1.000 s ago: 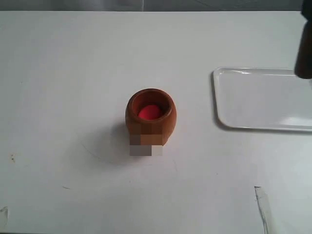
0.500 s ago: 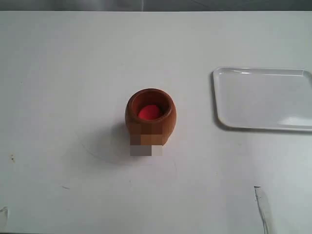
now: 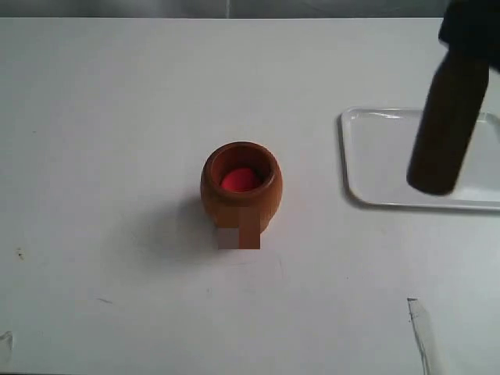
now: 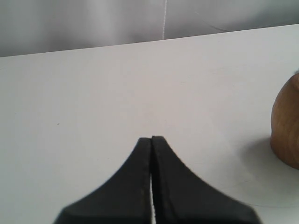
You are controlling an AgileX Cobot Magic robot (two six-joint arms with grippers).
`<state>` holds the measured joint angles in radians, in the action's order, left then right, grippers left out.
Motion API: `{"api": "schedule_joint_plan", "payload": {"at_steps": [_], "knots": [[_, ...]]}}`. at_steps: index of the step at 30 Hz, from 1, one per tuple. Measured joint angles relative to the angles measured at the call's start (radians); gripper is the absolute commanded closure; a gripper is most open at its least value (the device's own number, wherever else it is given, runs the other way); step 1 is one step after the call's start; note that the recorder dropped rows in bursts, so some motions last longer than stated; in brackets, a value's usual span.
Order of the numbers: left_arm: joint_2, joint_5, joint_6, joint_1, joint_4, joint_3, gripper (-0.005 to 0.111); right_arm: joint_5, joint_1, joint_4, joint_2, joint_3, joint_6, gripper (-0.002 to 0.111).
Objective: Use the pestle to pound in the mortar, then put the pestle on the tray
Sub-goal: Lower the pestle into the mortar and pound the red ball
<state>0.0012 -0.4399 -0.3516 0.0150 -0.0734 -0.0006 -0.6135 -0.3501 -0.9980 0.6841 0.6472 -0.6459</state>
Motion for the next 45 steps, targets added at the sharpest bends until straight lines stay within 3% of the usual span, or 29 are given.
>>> {"api": "schedule_joint_plan", "payload": {"at_steps": [4,11,17,22,28,37,45], "knots": [[0.0,0.0,0.0,0.0,0.0,0.0,0.107,0.095,0.0,0.463,-0.018,-0.005,0.294,0.108],[0.0,0.0,0.0,0.0,0.0,0.0,0.107,0.537,-0.031,0.514,-0.076,-0.088,0.348,0.108],[0.0,0.0,0.0,0.0,0.0,0.0,0.107,0.785,-0.226,0.575,-0.072,-0.24,0.346,0.108],[0.0,0.0,0.0,0.0,0.0,0.0,0.107,1.058,-0.444,0.767,-0.024,-0.346,0.446,0.108],[0.0,0.0,0.0,0.0,0.0,0.0,0.107,1.298,-0.603,0.868,0.208,-0.33,0.492,0.108],[0.0,0.0,0.0,0.0,0.0,0.0,0.107,1.525,-0.614,0.95,0.697,-0.155,0.535,0.108],[0.0,0.0,0.0,0.0,0.0,0.0,0.107,1.796,-0.614,0.963,1.015,-0.115,0.646,0.108]]}}
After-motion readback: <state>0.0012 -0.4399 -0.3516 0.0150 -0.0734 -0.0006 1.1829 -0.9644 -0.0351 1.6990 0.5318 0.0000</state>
